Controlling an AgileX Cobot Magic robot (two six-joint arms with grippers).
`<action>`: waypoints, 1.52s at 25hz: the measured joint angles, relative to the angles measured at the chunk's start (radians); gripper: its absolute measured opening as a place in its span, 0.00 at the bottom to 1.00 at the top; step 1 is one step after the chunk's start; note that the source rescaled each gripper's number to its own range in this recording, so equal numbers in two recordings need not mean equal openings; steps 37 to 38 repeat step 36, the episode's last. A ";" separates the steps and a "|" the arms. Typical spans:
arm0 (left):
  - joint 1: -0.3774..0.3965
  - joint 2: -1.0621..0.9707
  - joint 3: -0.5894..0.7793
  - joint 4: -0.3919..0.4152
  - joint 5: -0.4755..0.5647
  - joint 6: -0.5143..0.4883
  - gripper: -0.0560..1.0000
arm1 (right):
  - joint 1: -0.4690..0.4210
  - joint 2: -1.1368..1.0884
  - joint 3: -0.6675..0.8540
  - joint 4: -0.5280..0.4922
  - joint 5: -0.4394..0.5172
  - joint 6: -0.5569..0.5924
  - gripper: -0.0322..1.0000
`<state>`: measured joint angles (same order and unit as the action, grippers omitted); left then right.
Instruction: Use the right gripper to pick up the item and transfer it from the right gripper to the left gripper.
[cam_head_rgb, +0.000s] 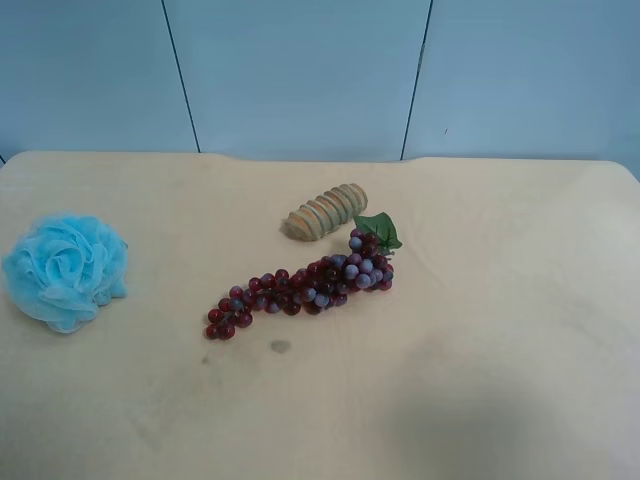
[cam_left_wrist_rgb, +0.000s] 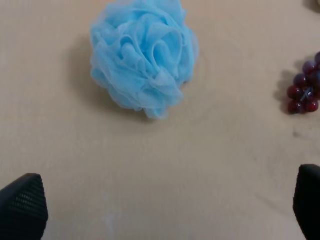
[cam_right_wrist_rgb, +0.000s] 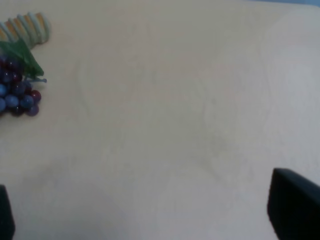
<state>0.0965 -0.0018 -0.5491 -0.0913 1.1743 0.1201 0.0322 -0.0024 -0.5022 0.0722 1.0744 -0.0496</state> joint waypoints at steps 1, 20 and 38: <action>0.000 0.000 0.001 0.008 -0.001 -0.007 0.99 | 0.000 0.000 0.000 0.000 0.000 0.000 1.00; 0.000 -0.001 0.041 0.028 -0.117 -0.014 1.00 | 0.000 0.000 0.000 0.000 0.000 0.000 1.00; 0.000 -0.001 0.041 0.028 -0.117 -0.014 1.00 | 0.000 0.000 0.000 0.000 0.000 0.000 1.00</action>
